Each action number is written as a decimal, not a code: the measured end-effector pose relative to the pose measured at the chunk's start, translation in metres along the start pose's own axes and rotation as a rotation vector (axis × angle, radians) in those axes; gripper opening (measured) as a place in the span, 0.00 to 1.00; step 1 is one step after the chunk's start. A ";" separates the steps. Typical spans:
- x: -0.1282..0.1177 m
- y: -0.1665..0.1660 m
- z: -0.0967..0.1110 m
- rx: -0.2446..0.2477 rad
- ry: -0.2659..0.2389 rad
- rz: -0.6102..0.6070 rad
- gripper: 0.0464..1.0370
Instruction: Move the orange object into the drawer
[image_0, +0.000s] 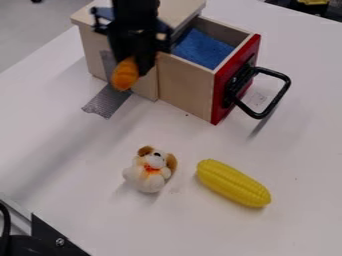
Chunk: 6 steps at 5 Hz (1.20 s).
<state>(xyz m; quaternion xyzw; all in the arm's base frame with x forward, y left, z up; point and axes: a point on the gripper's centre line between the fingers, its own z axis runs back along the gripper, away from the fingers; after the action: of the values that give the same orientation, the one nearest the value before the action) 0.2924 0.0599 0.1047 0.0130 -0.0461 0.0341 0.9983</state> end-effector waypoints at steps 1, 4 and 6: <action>0.031 -0.015 -0.010 0.034 -0.010 -0.043 0.31; 0.098 -0.019 -0.024 0.032 -0.042 -0.034 0.31; 0.097 -0.035 -0.034 0.008 -0.010 -0.057 0.66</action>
<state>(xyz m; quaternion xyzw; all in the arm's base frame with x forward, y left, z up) 0.3947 0.0327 0.0793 0.0185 -0.0504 0.0058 0.9985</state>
